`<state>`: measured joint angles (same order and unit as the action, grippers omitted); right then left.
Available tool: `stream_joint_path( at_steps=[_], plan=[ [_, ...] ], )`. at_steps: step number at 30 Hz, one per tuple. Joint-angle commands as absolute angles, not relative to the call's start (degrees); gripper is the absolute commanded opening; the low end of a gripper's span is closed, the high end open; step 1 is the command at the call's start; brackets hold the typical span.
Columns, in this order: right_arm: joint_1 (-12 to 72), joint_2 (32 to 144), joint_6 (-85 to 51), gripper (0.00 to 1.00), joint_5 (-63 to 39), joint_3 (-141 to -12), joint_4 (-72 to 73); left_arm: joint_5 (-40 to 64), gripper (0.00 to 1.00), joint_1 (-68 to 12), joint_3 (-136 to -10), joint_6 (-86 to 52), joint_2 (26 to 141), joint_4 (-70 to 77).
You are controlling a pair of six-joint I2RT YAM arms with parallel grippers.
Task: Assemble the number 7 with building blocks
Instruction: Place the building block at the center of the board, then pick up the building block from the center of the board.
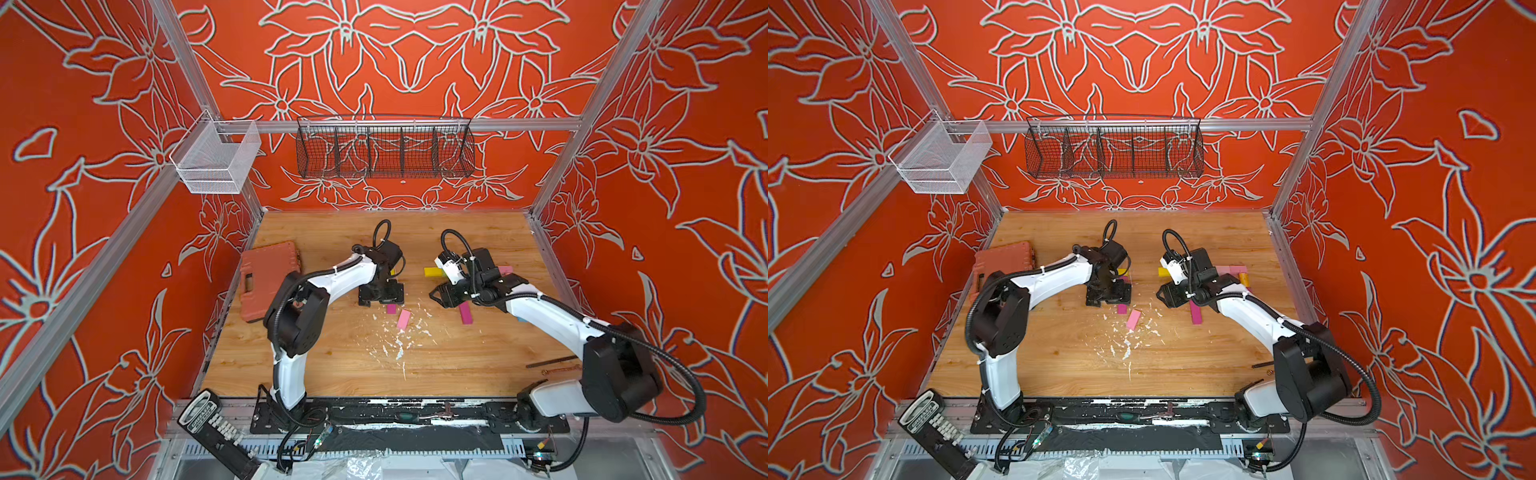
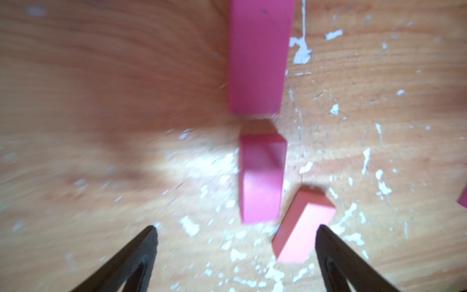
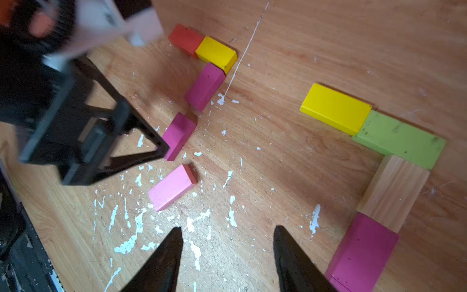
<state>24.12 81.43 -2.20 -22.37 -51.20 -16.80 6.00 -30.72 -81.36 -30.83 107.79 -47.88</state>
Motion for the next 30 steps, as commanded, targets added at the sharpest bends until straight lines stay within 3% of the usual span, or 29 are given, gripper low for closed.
stream_joint_path(
  at_steps=[1,11,20,30],
  plan=[
    [25.0,82.7,-3.8,0.60,-24.2,-50.4,-15.1,4.1,0.96,-28.7,-78.4,-29.6,101.1,-50.2],
    [30.4,86.6,-13.7,0.60,-13.0,-51.0,-18.6,9.0,0.96,-31.2,-70.2,-21.5,91.8,-45.9],
    [30.1,85.5,-12.2,0.62,-10.7,-52.6,-23.8,7.3,0.91,-39.2,-73.2,-23.8,99.6,-44.2],
    [29.1,77.9,-11.0,0.78,-12.5,-50.0,-26.0,2.7,0.76,-43.5,-79.7,-26.7,111.4,-43.1]
  ],
)
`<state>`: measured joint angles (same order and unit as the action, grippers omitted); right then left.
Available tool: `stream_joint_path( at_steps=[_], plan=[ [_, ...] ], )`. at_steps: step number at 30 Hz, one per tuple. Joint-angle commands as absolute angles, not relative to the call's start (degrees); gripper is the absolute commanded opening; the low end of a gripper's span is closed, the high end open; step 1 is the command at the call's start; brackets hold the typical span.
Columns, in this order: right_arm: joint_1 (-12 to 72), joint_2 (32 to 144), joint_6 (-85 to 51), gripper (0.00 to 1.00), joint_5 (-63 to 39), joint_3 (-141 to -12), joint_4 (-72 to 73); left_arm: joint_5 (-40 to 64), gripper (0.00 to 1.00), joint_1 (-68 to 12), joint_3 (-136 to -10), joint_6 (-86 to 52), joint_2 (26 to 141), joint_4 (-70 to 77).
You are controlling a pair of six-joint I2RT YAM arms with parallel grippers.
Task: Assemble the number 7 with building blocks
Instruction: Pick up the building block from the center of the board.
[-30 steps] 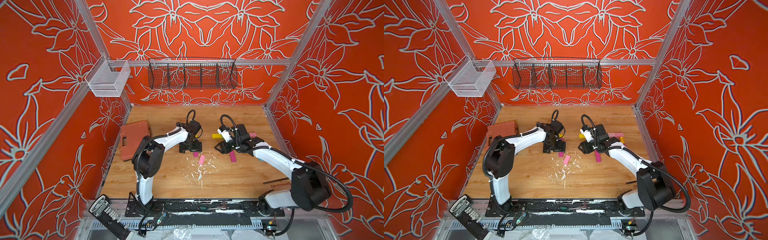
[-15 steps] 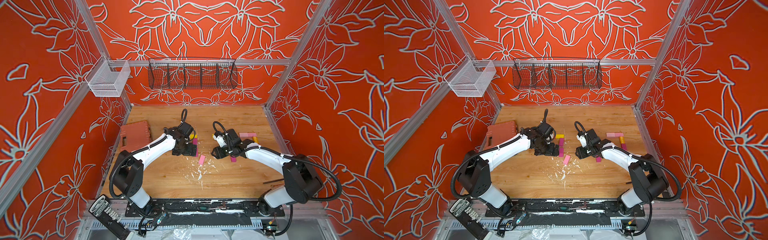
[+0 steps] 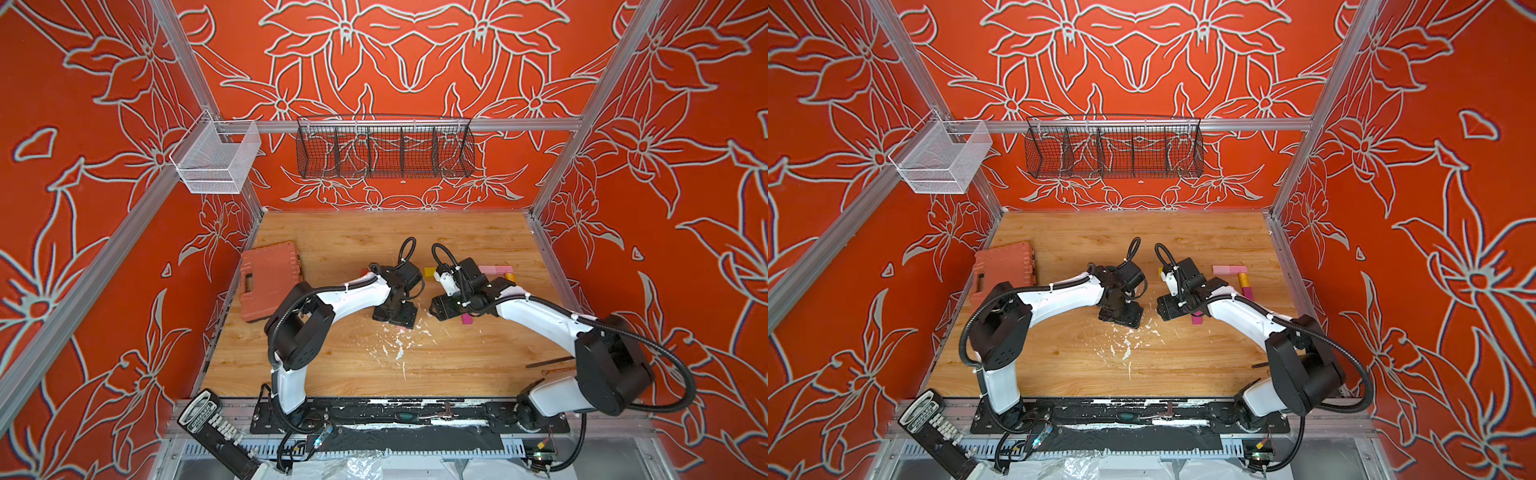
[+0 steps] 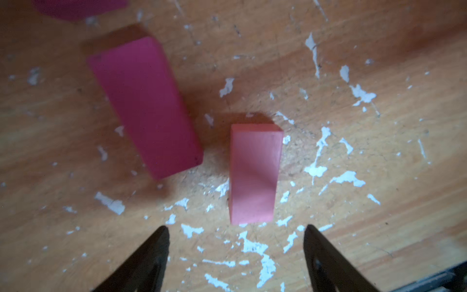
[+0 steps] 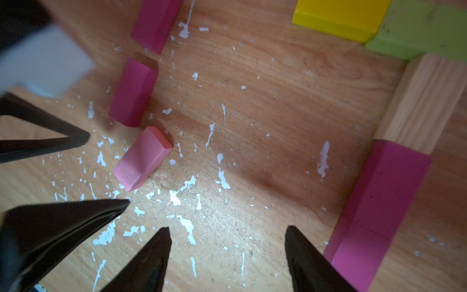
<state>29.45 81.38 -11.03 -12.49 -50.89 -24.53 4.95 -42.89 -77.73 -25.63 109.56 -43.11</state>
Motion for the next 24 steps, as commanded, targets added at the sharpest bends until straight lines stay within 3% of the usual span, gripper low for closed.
stream_joint_path(
  at_steps=[1,3,9,15,19,24],
  plan=[
    [29.0,76.9,-11.3,0.81,-12.1,-49.6,-26.0,2.6,0.73,-43.7,-80.1,-26.7,112.1,-42.8],
    [28.7,75.3,-11.6,0.98,-11.8,-49.1,-26.3,2.5,0.70,-44.1,-80.8,-26.9,113.3,-42.6],
    [28.1,72.6,-11.0,0.98,-11.1,-48.7,-26.9,1.3,0.55,-45.2,-84.0,-27.6,116.8,-44.9],
    [27.9,71.2,-9.8,0.98,-11.7,-48.3,-26.0,0.1,0.27,-45.8,-85.6,-29.0,118.0,-46.8],
    [27.9,71.5,-9.7,0.97,-12.5,-48.2,-25.1,-0.7,0.14,-45.9,-85.3,-29.8,116.2,-47.6],
    [27.8,73.0,-9.5,0.97,-15.8,-48.3,-23.3,-0.1,0.12,-45.9,-82.4,-31.5,111.4,-47.9]
  ],
)
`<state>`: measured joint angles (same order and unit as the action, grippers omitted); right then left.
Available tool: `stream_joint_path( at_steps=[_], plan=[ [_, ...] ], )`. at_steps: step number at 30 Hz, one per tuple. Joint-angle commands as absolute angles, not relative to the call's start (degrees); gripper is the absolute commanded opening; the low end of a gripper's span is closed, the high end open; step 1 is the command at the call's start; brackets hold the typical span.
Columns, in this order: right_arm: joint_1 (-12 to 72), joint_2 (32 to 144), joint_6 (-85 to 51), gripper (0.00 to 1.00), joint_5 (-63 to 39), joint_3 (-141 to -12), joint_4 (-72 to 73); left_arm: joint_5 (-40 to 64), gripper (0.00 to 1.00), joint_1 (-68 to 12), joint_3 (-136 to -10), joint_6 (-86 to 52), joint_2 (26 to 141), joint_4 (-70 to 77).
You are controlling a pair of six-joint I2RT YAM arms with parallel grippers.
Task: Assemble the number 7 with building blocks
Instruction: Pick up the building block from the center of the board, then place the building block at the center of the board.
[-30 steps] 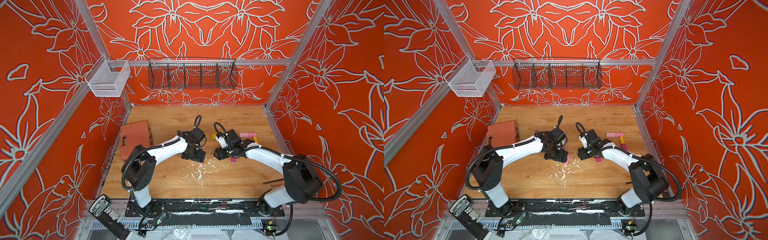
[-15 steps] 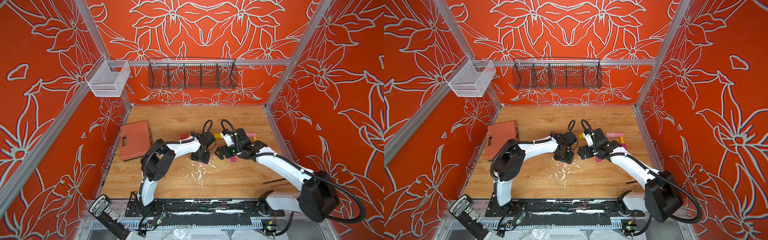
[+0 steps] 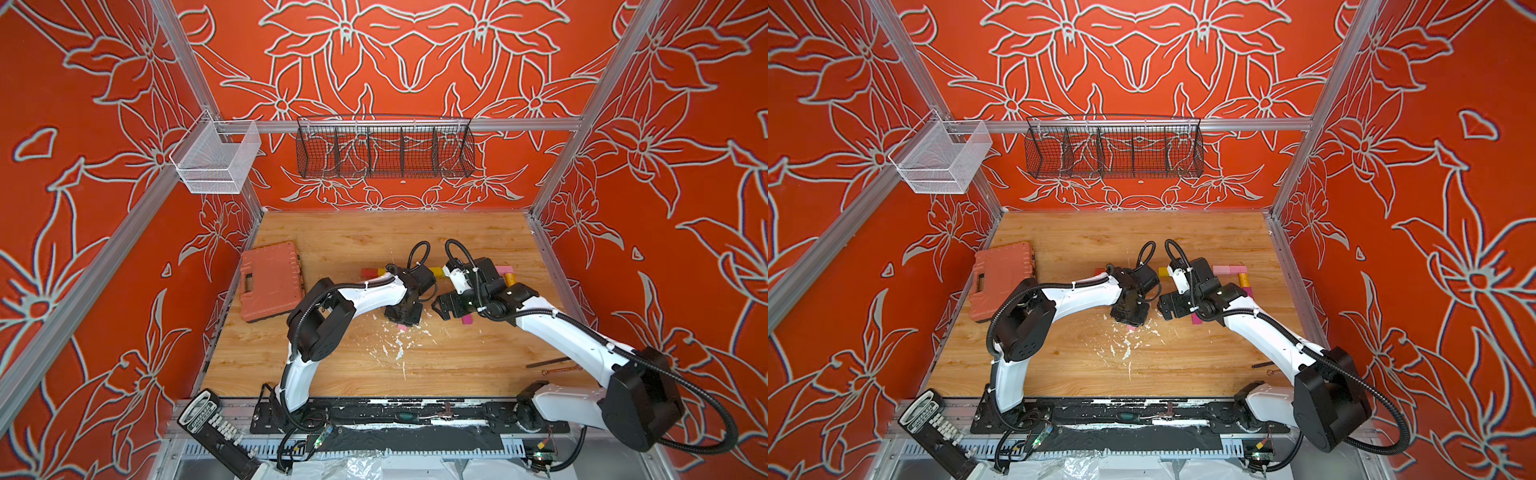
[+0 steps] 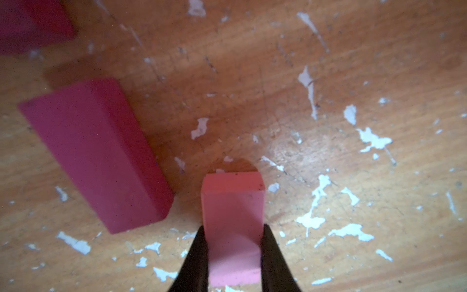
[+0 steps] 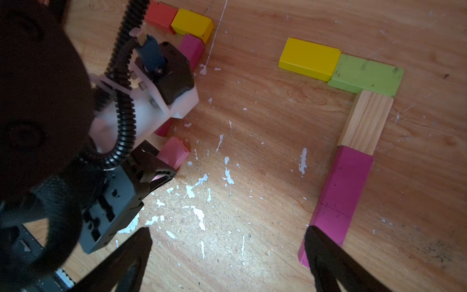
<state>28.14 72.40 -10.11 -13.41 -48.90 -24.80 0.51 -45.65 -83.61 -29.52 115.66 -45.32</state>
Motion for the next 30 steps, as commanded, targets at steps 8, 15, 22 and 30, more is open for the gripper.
stream_joint_path(
  at_steps=[8,15,22,30],
  plan=[
    [27.9,73.6,-8.6,0.98,-18.9,-48.2,-20.8,0.3,0.11,-45.9,-77.5,-35.7,107.4,-47.5],
    [28.0,74.4,-7.2,0.98,-21.3,-47.9,-19.9,0.8,0.10,-45.8,-76.6,-38.2,108.4,-47.4],
    [28.0,74.1,-6.4,0.98,-23.0,-47.3,-18.8,1.1,0.10,-44.4,-75.1,-39.9,109.1,-46.7],
    [28.0,74.6,-6.1,0.98,-23.5,-46.9,-18.4,2.3,0.12,-44.0,-74.4,-39.6,110.1,-45.3]
  ],
)
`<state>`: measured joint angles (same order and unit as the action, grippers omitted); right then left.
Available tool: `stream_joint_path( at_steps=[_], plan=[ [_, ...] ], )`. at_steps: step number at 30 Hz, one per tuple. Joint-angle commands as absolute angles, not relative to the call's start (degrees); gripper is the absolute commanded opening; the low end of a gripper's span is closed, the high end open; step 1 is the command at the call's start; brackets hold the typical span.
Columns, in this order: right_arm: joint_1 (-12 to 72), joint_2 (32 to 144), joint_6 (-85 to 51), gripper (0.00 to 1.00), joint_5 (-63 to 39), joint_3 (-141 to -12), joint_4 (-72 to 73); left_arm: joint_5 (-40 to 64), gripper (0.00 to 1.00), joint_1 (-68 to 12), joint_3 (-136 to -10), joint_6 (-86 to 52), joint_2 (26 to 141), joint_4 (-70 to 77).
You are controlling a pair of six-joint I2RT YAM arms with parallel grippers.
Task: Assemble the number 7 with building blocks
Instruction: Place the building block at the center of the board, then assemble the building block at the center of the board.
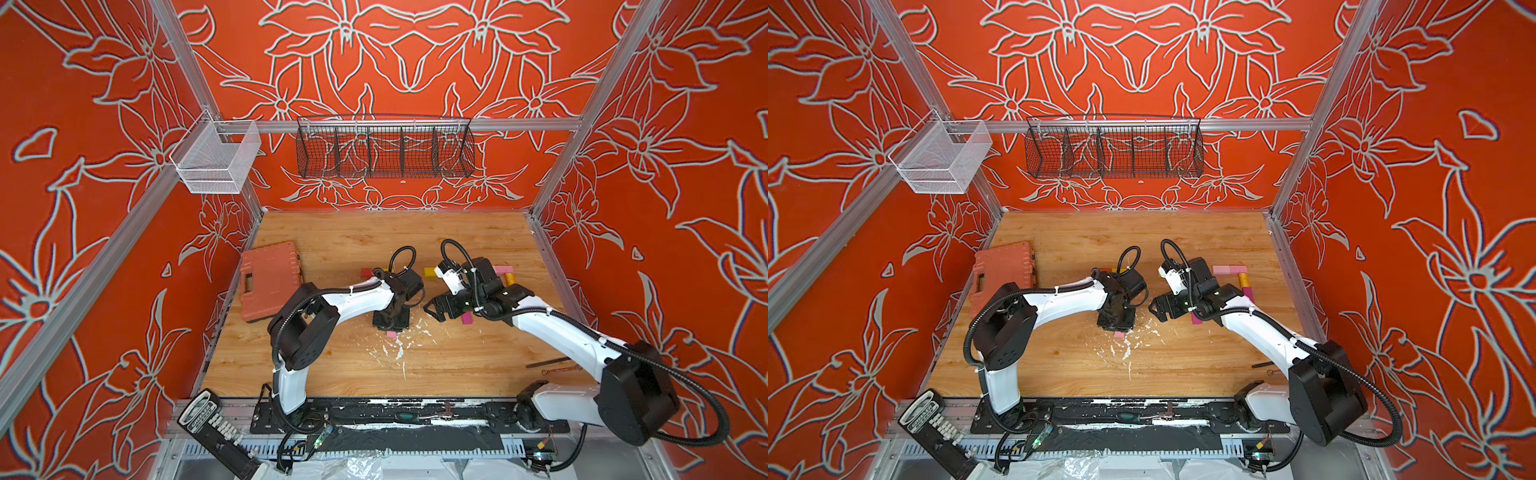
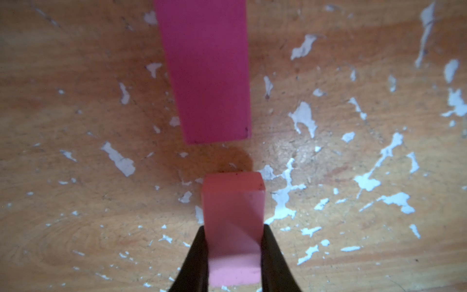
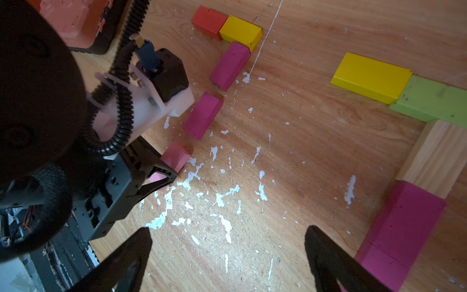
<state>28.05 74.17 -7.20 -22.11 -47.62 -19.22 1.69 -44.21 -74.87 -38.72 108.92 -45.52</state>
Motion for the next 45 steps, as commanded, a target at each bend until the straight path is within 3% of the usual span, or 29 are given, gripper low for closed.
stream_joint_path(
  at_steps=[1,7,11,18,25,30,34,41,45],
  plan=[
    [28.0,74.6,-6.1,0.98,-23.6,-46.9,-18.4,2.7,0.14,-43.9,-74.4,-39.3,110.2,-44.9],
    [28.0,74.5,-5.6,0.98,-23.1,-46.4,-18.1,3.3,0.32,-43.6,-74.4,-39.0,110.0,-44.4],
    [28.0,74.5,-5.5,0.98,-23.1,-45.9,-17.8,1.9,0.61,-42.9,-73.7,-39.6,108.0,-45.2],
    [28.3,74.9,-4.7,0.97,-24.8,-45.2,-16.9,-1.2,0.82,-40.7,-71.1,-38.3,100.1,-47.6],
    [36.1,78.2,-2.6,0.88,-24.0,-42.3,-12.9,-0.9,0.85,-34.1,-64.5,-35.5,89.9,-46.6],
    [41.2,80.4,-2.0,0.79,-25.2,-36.3,-2.3,0.3,0.85,-29.5,-59.7,-33.9,85.1,-44.8],
    [44.7,82.9,0.5,0.79,-25.6,-34.1,5.2,0.6,0.90,-28.2,-58.2,-32.6,84.3,-44.3],
    [48.9,90.3,1.8,0.79,-19.4,-35.1,11.7,2.7,0.94,-26.9,-55.2,-31.8,82.2,-41.9],
    [49.9,94.1,1.8,0.71,-14.7,-37.1,12.1,3.7,0.95,-26.5,-54.7,-30.7,81.8,-41.5]
  ],
)
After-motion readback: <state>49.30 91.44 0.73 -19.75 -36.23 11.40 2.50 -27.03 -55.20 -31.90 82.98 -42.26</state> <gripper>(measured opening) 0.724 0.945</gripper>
